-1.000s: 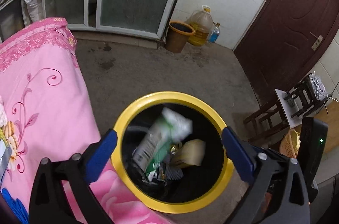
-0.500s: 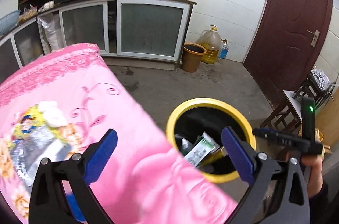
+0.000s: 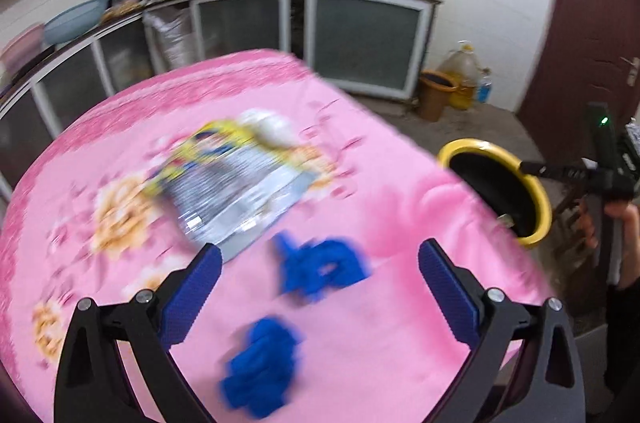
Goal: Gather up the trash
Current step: 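Grasp the yellow-silver snack bag with left tool while right tool grasps the white rolled bundle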
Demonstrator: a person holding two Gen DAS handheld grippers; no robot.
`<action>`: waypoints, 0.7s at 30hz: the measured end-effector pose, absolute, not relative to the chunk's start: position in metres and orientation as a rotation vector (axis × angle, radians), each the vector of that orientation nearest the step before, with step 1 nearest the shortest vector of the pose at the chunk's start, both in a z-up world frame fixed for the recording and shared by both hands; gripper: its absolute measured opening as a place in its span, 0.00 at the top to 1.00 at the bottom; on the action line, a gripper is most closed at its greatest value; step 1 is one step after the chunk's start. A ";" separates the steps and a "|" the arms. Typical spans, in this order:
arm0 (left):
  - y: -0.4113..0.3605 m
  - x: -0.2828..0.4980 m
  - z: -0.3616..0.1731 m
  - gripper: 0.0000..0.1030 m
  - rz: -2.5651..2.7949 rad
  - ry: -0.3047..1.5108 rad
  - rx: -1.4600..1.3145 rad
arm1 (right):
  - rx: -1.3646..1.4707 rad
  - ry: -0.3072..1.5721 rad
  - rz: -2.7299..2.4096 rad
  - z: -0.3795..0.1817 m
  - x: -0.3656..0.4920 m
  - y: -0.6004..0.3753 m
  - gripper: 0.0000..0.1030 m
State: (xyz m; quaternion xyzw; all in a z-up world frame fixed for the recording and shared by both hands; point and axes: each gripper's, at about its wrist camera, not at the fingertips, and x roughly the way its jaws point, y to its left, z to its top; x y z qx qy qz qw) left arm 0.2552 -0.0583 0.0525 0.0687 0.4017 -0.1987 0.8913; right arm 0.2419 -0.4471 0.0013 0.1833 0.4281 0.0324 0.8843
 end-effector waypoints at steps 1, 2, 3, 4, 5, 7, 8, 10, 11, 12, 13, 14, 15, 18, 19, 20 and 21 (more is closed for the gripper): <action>-0.049 0.258 0.050 0.08 -0.392 0.848 0.140 | 0.370 0.895 0.082 0.003 0.249 -0.438 0.45; -0.039 0.261 0.047 0.08 -0.374 0.861 0.133 | 0.360 0.898 0.097 0.004 0.254 -0.430 0.45; -0.030 0.263 0.045 0.08 -0.367 0.872 0.123 | 0.349 0.901 0.114 0.005 0.261 -0.420 0.45; -0.023 0.266 0.043 0.08 -0.365 0.883 0.109 | 0.340 0.903 0.129 0.007 0.266 -0.413 0.45; -0.013 0.271 0.042 0.08 -0.362 0.893 0.088 | 0.326 0.905 0.146 0.009 0.272 -0.403 0.45; 0.002 0.281 0.038 0.08 -0.363 0.916 0.052 | 0.286 0.908 0.177 0.012 0.284 -0.383 0.45; 0.010 0.289 0.035 0.08 -0.364 0.931 0.027 | 0.269 0.909 0.191 0.014 0.289 -0.374 0.45; 0.016 0.298 0.029 0.08 -0.354 0.942 0.003 | 0.234 0.910 0.222 0.017 0.300 -0.356 0.45; 0.020 0.306 0.025 0.08 -0.348 0.958 -0.015 | 0.215 0.910 0.239 0.019 0.305 -0.347 0.45; 0.023 0.311 0.021 0.08 -0.345 0.968 -0.030 | 0.196 0.907 0.253 0.021 0.311 -0.338 0.45; 0.027 0.318 0.016 0.08 -0.344 0.977 -0.050 | 0.173 0.902 0.270 0.024 0.318 -0.328 0.45; 0.029 0.322 0.013 0.08 -0.342 0.983 -0.059 | 0.158 0.899 0.287 0.027 0.325 -0.319 0.45; 0.031 0.328 0.009 0.08 -0.340 0.994 -0.068 | 0.148 0.898 0.306 0.029 0.333 -0.311 0.45; 0.033 0.346 -0.003 0.08 -0.339 1.027 -0.094 | 0.122 0.893 0.340 0.033 0.353 -0.290 0.45; 0.033 0.352 -0.007 0.08 -0.335 1.035 -0.106 | 0.106 0.892 0.357 0.035 0.364 -0.280 0.45; 0.032 0.356 -0.008 0.08 -0.337 1.042 -0.113 | 0.096 0.893 0.369 0.035 0.370 -0.274 0.45; 0.032 0.360 -0.010 0.08 -0.339 1.047 -0.119 | 0.085 0.895 0.382 0.036 0.377 -0.267 0.45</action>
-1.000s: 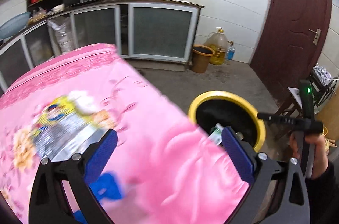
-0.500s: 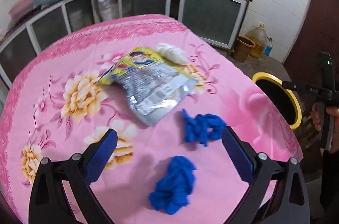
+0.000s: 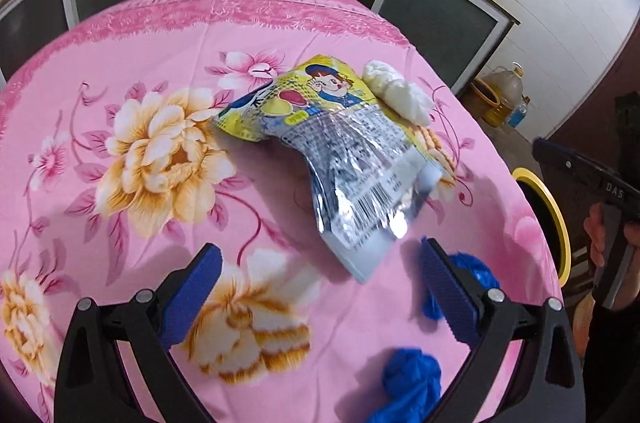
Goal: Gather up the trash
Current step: 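Grasp the yellow-silver snack bag with left tool while right tool grasps the white rolled bundle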
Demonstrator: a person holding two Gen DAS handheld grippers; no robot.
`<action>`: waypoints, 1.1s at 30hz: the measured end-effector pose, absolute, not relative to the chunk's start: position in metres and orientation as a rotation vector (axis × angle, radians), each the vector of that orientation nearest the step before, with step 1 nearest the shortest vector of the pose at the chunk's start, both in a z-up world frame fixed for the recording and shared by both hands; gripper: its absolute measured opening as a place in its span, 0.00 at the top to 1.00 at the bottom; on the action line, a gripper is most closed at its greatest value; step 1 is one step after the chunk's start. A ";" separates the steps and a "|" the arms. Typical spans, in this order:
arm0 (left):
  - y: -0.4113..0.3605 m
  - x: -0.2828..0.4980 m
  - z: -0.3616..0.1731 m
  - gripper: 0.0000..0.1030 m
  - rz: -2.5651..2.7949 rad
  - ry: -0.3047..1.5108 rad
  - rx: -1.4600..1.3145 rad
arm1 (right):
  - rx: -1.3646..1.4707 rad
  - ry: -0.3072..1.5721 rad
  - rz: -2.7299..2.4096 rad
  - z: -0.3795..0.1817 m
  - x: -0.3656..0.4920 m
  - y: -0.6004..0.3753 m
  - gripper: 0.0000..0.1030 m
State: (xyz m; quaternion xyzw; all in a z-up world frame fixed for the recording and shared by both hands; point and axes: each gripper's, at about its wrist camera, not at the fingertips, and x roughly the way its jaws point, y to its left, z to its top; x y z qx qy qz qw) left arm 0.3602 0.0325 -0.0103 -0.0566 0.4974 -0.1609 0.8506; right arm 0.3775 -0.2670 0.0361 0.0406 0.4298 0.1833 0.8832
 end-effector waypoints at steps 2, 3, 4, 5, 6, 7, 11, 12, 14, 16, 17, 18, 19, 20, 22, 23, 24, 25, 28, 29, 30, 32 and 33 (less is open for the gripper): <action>0.032 0.370 -0.014 0.08 -0.341 1.058 -0.138 | 0.059 0.911 0.398 0.035 0.397 -0.250 0.45; 0.031 0.375 -0.015 0.08 -0.347 1.061 -0.148 | 0.053 0.921 0.407 0.034 0.407 -0.242 0.45; 0.030 0.379 -0.016 0.08 -0.350 1.065 -0.151 | 0.051 0.932 0.413 0.032 0.417 -0.235 0.45; 0.030 0.382 -0.017 0.08 -0.349 1.068 -0.150 | 0.046 0.945 0.418 0.030 0.425 -0.228 0.45; 0.027 0.386 -0.019 0.08 -0.348 1.073 -0.145 | 0.043 0.961 0.421 0.027 0.435 -0.221 0.45; 0.026 0.390 -0.021 0.08 -0.350 1.077 -0.141 | 0.043 0.969 0.421 0.026 0.443 -0.217 0.45; 0.022 0.404 -0.028 0.08 -0.360 1.105 -0.154 | 0.057 1.038 0.421 0.011 0.478 -0.204 0.45; 0.021 0.408 -0.030 0.08 -0.361 1.112 -0.160 | 0.049 1.058 0.418 0.007 0.486 -0.201 0.45; 0.016 0.414 -0.033 0.08 -0.372 1.125 -0.159 | 0.019 1.077 0.401 -0.001 0.495 -0.195 0.45; 0.009 0.420 -0.037 0.08 -0.387 1.139 -0.151 | 0.024 1.097 0.408 -0.007 0.504 -0.192 0.45; 0.006 0.424 -0.039 0.08 -0.392 1.146 -0.144 | 0.033 1.104 0.409 -0.009 0.507 -0.192 0.45; 0.005 0.429 -0.042 0.08 -0.394 1.154 -0.141 | 0.035 1.107 0.408 -0.011 0.511 -0.191 0.45; 0.005 0.434 -0.045 0.08 -0.392 1.162 -0.142 | 0.034 1.108 0.406 -0.012 0.514 -0.190 0.45; 0.004 0.439 -0.047 0.08 -0.387 1.169 -0.155 | 0.036 1.111 0.405 -0.014 0.516 -0.189 0.45; 0.004 0.445 -0.045 0.08 -0.398 1.164 -0.185 | 0.070 1.123 0.434 -0.016 0.519 -0.188 0.45; 0.004 0.447 -0.044 0.08 -0.415 1.164 -0.195 | 0.082 1.132 0.457 -0.017 0.519 -0.187 0.45; 0.003 0.450 -0.045 0.08 -0.430 1.168 -0.200 | 0.065 1.135 0.456 -0.018 0.519 -0.184 0.45; 0.000 0.452 -0.047 0.08 -0.427 1.171 -0.193 | 0.049 1.132 0.447 -0.019 0.519 -0.183 0.45; -0.006 0.451 -0.048 0.14 -0.410 1.150 -0.154 | 0.085 1.153 0.471 -0.026 0.524 -0.184 0.49; -0.007 0.450 -0.047 0.35 -0.398 1.141 -0.137 | 0.087 1.156 0.471 -0.028 0.525 -0.184 0.55; -0.008 0.449 -0.046 0.53 -0.406 1.137 -0.131 | 0.084 1.158 0.474 -0.029 0.526 -0.184 0.67; -0.007 0.449 -0.046 0.67 -0.432 1.141 -0.151 | 0.085 1.161 0.477 -0.032 0.526 -0.184 0.71; -0.006 0.449 -0.045 0.74 -0.432 1.141 -0.156 | 0.082 1.156 0.479 -0.031 0.526 -0.183 0.74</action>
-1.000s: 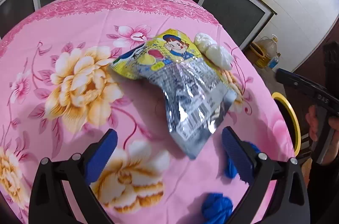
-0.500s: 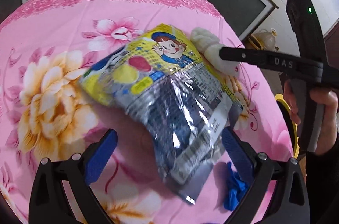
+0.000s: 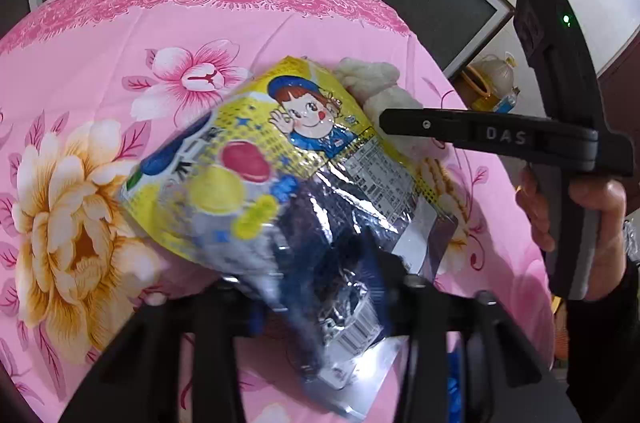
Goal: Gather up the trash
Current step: 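Grasp the yellow-silver snack bag with left tool while right tool grasps the white rolled bundle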
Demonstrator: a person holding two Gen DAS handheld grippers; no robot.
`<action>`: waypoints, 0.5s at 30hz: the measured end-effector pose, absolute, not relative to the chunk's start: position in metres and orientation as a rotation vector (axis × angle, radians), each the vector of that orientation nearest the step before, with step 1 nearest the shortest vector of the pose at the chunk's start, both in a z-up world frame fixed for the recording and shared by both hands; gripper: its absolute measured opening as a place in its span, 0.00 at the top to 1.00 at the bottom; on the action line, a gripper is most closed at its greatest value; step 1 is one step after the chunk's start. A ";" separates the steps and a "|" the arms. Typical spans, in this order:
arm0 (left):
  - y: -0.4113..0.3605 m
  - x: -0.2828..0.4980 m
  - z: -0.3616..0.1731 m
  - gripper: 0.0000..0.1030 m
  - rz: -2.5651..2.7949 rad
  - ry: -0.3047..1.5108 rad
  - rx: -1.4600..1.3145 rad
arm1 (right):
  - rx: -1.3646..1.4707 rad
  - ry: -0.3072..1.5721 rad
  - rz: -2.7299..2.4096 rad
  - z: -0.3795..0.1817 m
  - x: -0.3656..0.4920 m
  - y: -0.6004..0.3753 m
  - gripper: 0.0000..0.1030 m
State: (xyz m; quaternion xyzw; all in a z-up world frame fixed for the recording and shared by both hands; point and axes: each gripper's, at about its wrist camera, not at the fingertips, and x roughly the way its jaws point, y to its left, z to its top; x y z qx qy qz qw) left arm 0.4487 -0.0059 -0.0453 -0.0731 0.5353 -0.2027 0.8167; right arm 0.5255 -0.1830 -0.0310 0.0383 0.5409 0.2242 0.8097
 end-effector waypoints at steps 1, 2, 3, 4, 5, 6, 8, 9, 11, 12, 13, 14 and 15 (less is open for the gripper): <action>-0.005 0.448 -0.045 0.76 -0.440 1.143 -0.158 | 0.084 1.152 0.481 -0.030 0.525 -0.183 0.75; -0.003 0.447 -0.044 0.80 -0.443 1.141 -0.160 | 0.094 1.148 0.481 -0.028 0.524 -0.184 0.76; -0.001 0.446 -0.042 0.83 -0.448 1.139 -0.167 | 0.103 1.144 0.481 -0.026 0.523 -0.186 0.77; 0.001 0.445 -0.039 0.84 -0.459 1.136 -0.182 | 0.110 1.136 0.483 -0.023 0.520 -0.188 0.78; 0.003 0.442 -0.037 0.86 -0.465 1.132 -0.191 | 0.117 1.130 0.485 -0.020 0.519 -0.190 0.78; 0.004 0.441 -0.034 0.86 -0.467 1.127 -0.197 | 0.124 1.118 0.487 -0.014 0.515 -0.192 0.78; 0.007 0.435 -0.027 0.86 -0.471 1.110 -0.200 | 0.124 1.097 0.484 -0.005 0.508 -0.196 0.78; 0.008 0.431 -0.022 0.86 -0.471 1.099 -0.199 | 0.124 1.090 0.485 -0.001 0.506 -0.198 0.78; 0.012 0.423 -0.013 0.86 -0.481 1.080 -0.208 | 0.130 1.067 0.486 0.011 0.496 -0.205 0.78; 0.014 0.418 -0.006 0.86 -0.485 1.063 -0.209 | 0.130 1.057 0.484 0.016 0.491 -0.208 0.78; 0.015 0.416 -0.003 0.87 -0.484 1.054 -0.206 | 0.130 1.047 0.482 0.020 0.487 -0.211 0.78; 0.017 0.411 0.003 0.87 -0.481 1.042 -0.207 | 0.133 1.032 0.479 0.026 0.480 -0.215 0.78; 0.020 0.407 0.008 0.87 -0.478 1.031 -0.213 | 0.136 1.018 0.479 0.032 0.473 -0.218 0.78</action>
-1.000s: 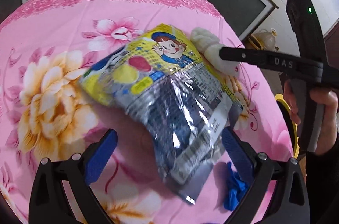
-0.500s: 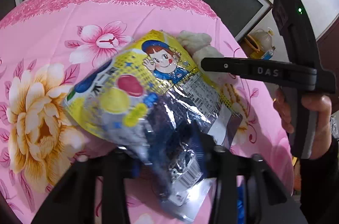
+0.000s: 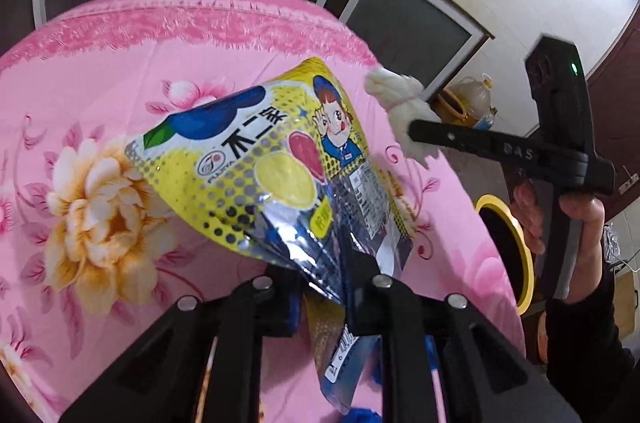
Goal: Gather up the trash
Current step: 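Grasp the yellow-silver snack bag with left tool while right tool grasps the white rolled bundle, then carry snack bag and white bundle over the bin and open both tools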
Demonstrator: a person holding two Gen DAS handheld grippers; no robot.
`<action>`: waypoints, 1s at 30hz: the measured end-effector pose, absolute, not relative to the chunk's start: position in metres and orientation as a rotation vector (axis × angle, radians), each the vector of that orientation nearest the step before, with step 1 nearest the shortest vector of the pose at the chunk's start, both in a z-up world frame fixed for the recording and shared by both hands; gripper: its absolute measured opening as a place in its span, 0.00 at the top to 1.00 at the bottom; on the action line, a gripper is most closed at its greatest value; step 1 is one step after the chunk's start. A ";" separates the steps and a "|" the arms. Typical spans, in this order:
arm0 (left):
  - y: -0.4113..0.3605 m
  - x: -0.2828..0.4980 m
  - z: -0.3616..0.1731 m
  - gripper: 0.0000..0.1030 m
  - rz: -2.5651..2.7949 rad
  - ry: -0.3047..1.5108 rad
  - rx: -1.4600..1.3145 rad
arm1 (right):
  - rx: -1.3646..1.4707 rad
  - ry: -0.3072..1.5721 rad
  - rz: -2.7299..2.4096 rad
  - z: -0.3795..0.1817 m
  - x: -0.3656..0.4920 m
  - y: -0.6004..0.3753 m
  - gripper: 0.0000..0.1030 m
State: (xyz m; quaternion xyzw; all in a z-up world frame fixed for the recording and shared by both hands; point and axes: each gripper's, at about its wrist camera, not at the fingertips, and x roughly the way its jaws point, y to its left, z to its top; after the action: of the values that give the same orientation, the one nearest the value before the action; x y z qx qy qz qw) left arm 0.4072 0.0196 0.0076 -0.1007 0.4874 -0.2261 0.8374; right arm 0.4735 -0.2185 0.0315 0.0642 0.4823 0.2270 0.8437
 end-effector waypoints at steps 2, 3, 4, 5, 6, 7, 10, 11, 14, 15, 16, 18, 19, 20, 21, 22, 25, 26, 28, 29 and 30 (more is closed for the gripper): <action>0.025 0.400 0.015 0.87 -0.472 1.014 -0.217 | 0.142 0.994 0.475 0.041 0.460 -0.226 0.78; 0.028 0.396 0.019 0.87 -0.465 1.006 -0.218 | 0.143 0.985 0.478 0.045 0.453 -0.230 0.78; 0.031 0.392 0.022 0.87 -0.461 1.001 -0.223 | 0.144 0.978 0.479 0.048 0.447 -0.232 0.78; 0.036 0.385 0.024 0.87 -0.460 0.999 -0.225 | 0.145 0.970 0.476 0.052 0.440 -0.236 0.78; 0.038 0.383 0.026 0.87 -0.454 0.996 -0.227 | 0.146 0.964 0.474 0.054 0.435 -0.239 0.78; 0.041 0.378 0.028 0.87 -0.446 0.992 -0.228 | 0.148 0.957 0.473 0.057 0.428 -0.242 0.78; 0.046 0.368 0.035 0.87 -0.435 0.976 -0.237 | 0.166 0.940 0.468 0.064 0.412 -0.254 0.78; 0.048 0.366 0.037 0.87 -0.432 0.972 -0.244 | 0.174 0.935 0.463 0.066 0.405 -0.259 0.78; 0.053 0.357 0.042 0.87 -0.427 0.958 -0.248 | 0.195 0.928 0.446 0.067 0.390 -0.272 0.78; 0.054 0.354 0.044 0.87 -0.424 0.953 -0.246 | 0.205 0.925 0.441 0.067 0.384 -0.277 0.78; 0.054 0.349 0.045 0.87 -0.422 0.949 -0.247 | 0.213 0.924 0.435 0.067 0.379 -0.281 0.78; 0.053 0.341 0.047 0.87 -0.418 0.944 -0.250 | 0.228 0.921 0.431 0.065 0.369 -0.289 0.78; 0.052 0.337 0.049 0.87 -0.416 0.940 -0.248 | 0.232 0.920 0.427 0.064 0.366 -0.292 0.78; 0.050 0.333 0.050 0.87 -0.416 0.936 -0.245 | 0.234 0.919 0.423 0.063 0.359 -0.297 0.78; 0.048 0.330 0.050 0.86 -0.413 0.933 -0.245 | 0.243 0.918 0.421 0.061 0.354 -0.301 0.78; 0.045 0.327 0.051 0.87 -0.410 0.929 -0.241 | 0.251 0.918 0.420 0.059 0.349 -0.304 0.78; 0.032 0.316 0.053 0.86 -0.405 0.913 -0.225 | 0.275 0.915 0.418 0.054 0.331 -0.318 0.78; 0.024 0.312 0.054 0.86 -0.403 0.906 -0.217 | 0.280 0.915 0.417 0.053 0.328 -0.321 0.78; 0.009 0.305 0.056 0.86 -0.419 0.898 -0.209 | 0.300 0.911 0.405 0.049 0.317 -0.332 0.78; -0.004 0.302 0.058 0.86 -0.440 0.893 -0.198 | 0.309 0.909 0.399 0.048 0.312 -0.337 0.78; -0.011 0.300 0.059 0.86 -0.452 0.890 -0.191 | 0.320 0.908 0.392 0.047 0.308 -0.343 0.78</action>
State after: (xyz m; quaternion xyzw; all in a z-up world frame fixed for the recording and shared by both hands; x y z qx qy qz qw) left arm 0.2996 -0.0106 0.0594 -0.0912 0.4259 -0.2164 0.8737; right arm 0.3081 -0.3433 0.0466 0.1530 0.4336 0.1875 0.8680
